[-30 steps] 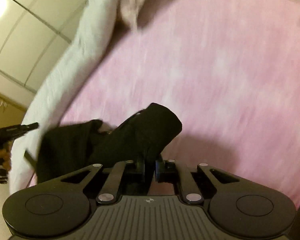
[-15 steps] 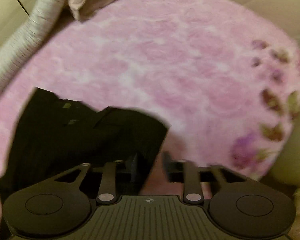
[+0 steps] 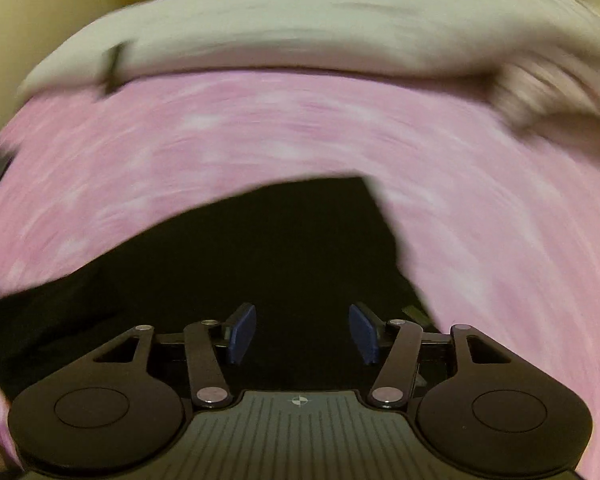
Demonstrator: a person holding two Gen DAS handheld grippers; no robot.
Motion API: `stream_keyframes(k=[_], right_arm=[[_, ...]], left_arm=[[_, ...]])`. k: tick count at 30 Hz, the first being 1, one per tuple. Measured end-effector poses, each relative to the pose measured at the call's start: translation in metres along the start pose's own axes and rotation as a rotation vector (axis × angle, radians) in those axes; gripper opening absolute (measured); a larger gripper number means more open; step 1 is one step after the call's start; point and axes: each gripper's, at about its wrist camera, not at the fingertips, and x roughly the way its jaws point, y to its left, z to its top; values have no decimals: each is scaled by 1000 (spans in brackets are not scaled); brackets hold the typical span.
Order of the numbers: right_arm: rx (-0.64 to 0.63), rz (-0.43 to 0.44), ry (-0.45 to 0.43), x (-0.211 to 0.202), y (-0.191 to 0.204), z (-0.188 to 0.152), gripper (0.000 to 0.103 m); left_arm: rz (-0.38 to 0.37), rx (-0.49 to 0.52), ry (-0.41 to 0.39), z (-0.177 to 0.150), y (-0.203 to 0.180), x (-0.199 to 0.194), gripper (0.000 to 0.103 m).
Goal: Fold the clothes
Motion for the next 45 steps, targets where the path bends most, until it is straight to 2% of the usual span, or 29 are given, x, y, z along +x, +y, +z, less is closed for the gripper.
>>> stream_keyframes(k=[3,5,9,11,12,13,15,16,20,22,23,25,29,33,37,41,45], right_arm=[[-162,14,13,22,48,21,56],[-224,10,32,37,71,28,57],[-352,-21,85,66,111,41,57],[-400,-35,106,74,119,42,57],[-418,-39,117,79,123,43,57],[-436,-45,128,82,125,44,57],[-477,-62,148,87,131,43,58],[-505,-72,157,88,133,42,58],[-652,-101,156,94,135,40,59],[-743,-112,147,101,131,41,63],[-785,-117,144,106,128,42,65],[-791,-126,147,116,115,49,67],[-764,-139,154,133,79,67,68],[-771,-158,175,148,29,84,69],[-779,-107,209,172,-29,106,69],[-850,61,255,199,-58,123,69],[-890,219,345,226,-58,133,69]], left_arm=[[-9,30,9,-54,4,-7,65],[-19,109,17,-85,-11,0,65],[41,251,30,-127,-45,32,62],[107,305,37,-139,-51,52,55],[129,305,38,-140,-51,59,49],[148,303,39,-140,-50,65,37],[154,276,32,-138,-42,66,22],[119,253,27,-135,-36,58,5],[44,184,-19,-120,-6,5,1],[50,113,-85,-99,22,-32,1],[69,87,-114,-88,37,-48,1],[135,52,-171,-59,68,-71,1],[217,13,-212,-2,112,-77,1],[277,81,-146,44,117,-47,1],[302,95,-57,50,120,-13,2],[323,64,18,41,124,11,2],[347,39,85,33,119,25,2]])
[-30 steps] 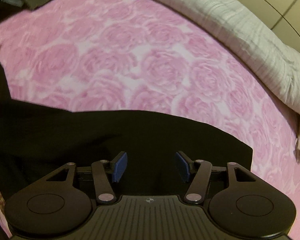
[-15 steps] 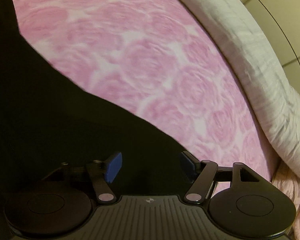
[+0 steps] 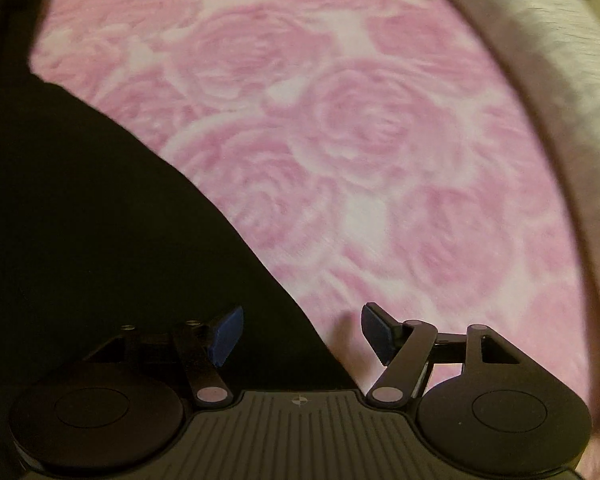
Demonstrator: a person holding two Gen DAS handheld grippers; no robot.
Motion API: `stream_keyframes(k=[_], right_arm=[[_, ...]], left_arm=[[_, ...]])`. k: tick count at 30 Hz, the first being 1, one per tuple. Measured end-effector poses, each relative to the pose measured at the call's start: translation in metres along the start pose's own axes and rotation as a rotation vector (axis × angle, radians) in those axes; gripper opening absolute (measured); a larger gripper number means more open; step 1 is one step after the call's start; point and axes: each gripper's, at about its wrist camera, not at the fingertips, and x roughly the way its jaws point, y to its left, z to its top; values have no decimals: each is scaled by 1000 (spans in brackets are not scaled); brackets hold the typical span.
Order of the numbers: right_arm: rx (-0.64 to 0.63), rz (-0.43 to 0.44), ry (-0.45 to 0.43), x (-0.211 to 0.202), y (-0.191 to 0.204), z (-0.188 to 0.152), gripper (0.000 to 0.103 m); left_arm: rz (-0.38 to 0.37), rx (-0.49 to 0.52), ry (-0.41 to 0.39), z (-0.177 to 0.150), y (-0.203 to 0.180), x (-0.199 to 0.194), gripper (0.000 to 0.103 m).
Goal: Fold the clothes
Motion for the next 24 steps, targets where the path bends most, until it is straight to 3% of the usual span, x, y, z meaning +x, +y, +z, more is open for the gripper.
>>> stream_keyframes(k=[1,3,4,5,8,13,15,18,21,23,24], right_arm=[[13,42,21,5,-3,2,68],[64,106,59,9,-10,3,35],[85,114,66,7,-11,3,29],[88,102,58,-1,-9,0,6],[115,20,-8,-40,-7,-18,4],[342,-168,-91,-117,-31,-75,2],[437,-244,-87,-135,-47,-100,0],[592,-424,-60,-141,-74,-133,0],[785,-481,-38,-133,-95,-157,0],[771,-486,-61,-129,-80,-149,0],[741,-482,-69,-127,-68,-141,2]], left_arm=[[4,-3,14,-1,-2,1,2],[9,-23,32,0,-1,-1,2],[13,-30,36,2,-1,-6,2],[13,-36,28,7,2,-14,2],[13,-55,4,25,10,-37,2],[-11,31,-91,97,28,-59,2],[-19,63,-140,137,33,-52,2],[-22,118,-137,201,34,-17,3],[-1,161,-87,238,24,22,14],[6,176,-64,251,19,37,20],[8,170,-66,247,18,37,30]])
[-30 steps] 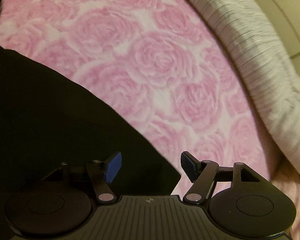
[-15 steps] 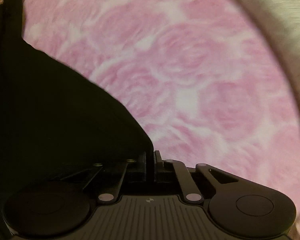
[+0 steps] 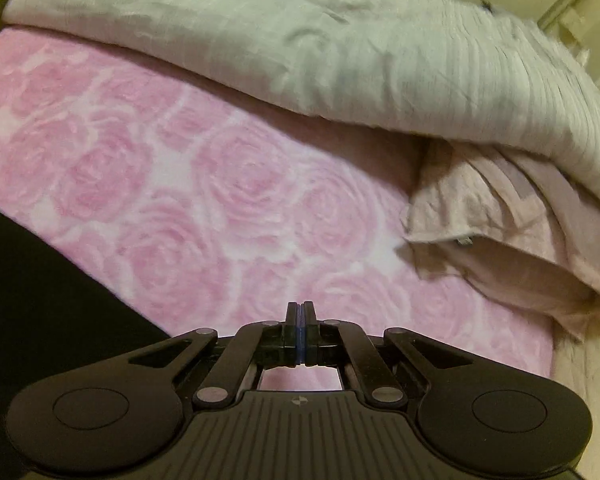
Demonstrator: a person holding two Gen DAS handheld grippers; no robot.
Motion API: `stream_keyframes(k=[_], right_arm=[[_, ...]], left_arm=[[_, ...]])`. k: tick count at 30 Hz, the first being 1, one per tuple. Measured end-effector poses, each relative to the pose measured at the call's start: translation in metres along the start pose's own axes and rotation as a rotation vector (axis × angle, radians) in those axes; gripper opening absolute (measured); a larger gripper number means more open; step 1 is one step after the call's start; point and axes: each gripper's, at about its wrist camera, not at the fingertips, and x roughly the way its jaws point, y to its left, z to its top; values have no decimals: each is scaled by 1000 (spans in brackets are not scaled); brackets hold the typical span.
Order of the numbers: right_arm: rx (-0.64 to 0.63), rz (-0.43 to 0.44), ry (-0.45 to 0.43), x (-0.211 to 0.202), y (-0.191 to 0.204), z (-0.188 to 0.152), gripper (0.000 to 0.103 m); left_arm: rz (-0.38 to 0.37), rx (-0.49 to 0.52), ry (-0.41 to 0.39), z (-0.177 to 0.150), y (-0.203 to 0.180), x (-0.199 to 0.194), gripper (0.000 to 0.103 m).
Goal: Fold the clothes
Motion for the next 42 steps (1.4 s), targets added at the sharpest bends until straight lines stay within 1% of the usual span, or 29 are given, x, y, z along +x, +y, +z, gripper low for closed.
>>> stream_keyframes(k=[1,2,3,4,5,7,10,13,16,18,22,25,27,29,30,31,32,33,34,35,37,38,40,41,42], right_arm=[[-28,9,-12,-4,14,-2,8],[-55,22,-26,-7,27,-4,28],[-77,40,-41,-10,42,-7,51],[-90,69,-57,-14,58,-9,58],[-92,102,-65,-18,72,-11,60],[-81,164,-72,-24,101,-9,60],[-55,230,-98,-41,145,-4,61],[-35,295,-111,-60,192,7,61],[-58,310,-116,-76,244,21,62],[-52,302,-105,-82,273,29,62],[8,272,-47,-84,323,40,62],[22,246,-6,-83,361,46,63],[30,236,21,-79,381,49,63],[33,236,43,-77,397,52,63],[34,237,54,-75,405,53,63],[32,235,64,-75,411,54,63],[29,230,71,-75,417,55,63],[30,226,79,-75,419,56,63],[35,222,84,-75,420,56,63],[43,217,87,-75,420,56,63],[65,205,91,-77,418,56,63],[80,199,90,-79,416,55,63],[120,187,92,-80,410,53,64],[140,186,97,-80,409,50,64],[156,188,103,-80,408,48,64]], left_arm=[[-3,-8,-4,-7,0,-3,38],[-6,-15,-6,-15,1,-6,40],[-8,-21,0,-26,2,-10,46],[8,-29,13,-40,6,-13,53],[23,-38,25,-55,11,-17,55],[51,-77,47,-87,28,-25,61],[77,-177,69,-142,59,-30,64],[56,-271,72,-185,86,-18,64],[12,-333,37,-214,111,6,64],[-30,-327,-18,-214,129,23,64],[-113,-314,-127,-213,166,55,64],[-208,-291,-205,-196,191,75,63],[-252,-227,-224,-183,199,89,63],[-298,-178,-217,-171,202,105,63],[-329,-157,-209,-167,202,112,59],[-352,-145,-194,-165,200,117,44],[-372,-132,-181,-163,198,122,34],[-376,-120,-183,-162,195,121,24],[-368,-112,-188,-163,195,117,7],[-357,-111,-197,-164,197,112,7],[-293,-204,-243,-175,216,98,7],[-281,-262,-254,-184,227,96,8],[-225,-319,-212,-194,235,104,0],[-199,-343,-190,-198,239,107,0],[-187,-347,-160,-201,238,113,2]])
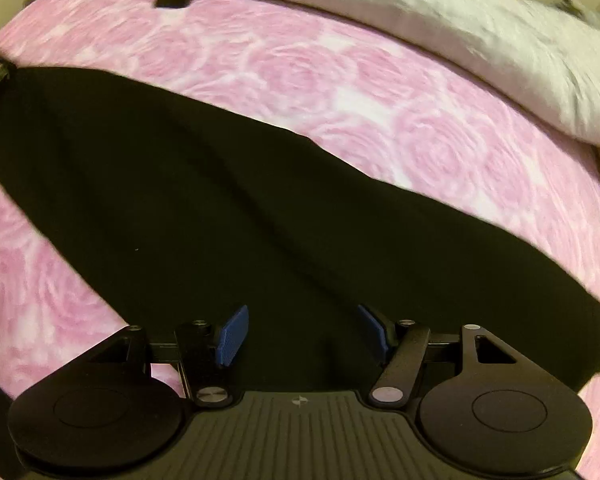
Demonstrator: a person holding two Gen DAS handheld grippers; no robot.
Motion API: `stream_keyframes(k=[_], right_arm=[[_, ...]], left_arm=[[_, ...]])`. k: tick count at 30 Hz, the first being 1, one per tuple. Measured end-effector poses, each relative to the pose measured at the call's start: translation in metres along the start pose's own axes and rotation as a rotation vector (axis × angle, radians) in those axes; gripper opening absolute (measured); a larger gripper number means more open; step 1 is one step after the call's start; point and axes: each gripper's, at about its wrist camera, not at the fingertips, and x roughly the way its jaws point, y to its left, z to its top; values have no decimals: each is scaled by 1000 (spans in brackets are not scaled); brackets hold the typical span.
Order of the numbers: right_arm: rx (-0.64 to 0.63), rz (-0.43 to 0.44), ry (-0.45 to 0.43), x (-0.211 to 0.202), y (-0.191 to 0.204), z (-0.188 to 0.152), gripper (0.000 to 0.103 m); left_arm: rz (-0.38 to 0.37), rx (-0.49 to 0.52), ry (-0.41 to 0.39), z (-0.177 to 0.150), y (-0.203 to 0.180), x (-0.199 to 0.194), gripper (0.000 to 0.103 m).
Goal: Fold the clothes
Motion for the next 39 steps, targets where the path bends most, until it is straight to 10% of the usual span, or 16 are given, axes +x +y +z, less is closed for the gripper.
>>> stream_keyframes(k=[12,25,33,39], right_arm=[[211,-18,56,-30,-18,-90,69],[814,-182,-38,-104,-201,-284,73],[1013,-72,-103,-89,-324,-365,73],[1141,71,-184,-60,-372,-400,72]], left_arm=[[18,63,-39,-35,-72,-53,30],[-301,427,-81,-75,-424,-123,56],[-428,803,-142,-115,-650,-137,56],[-427,989,-108,-136,-732,-115,55]])
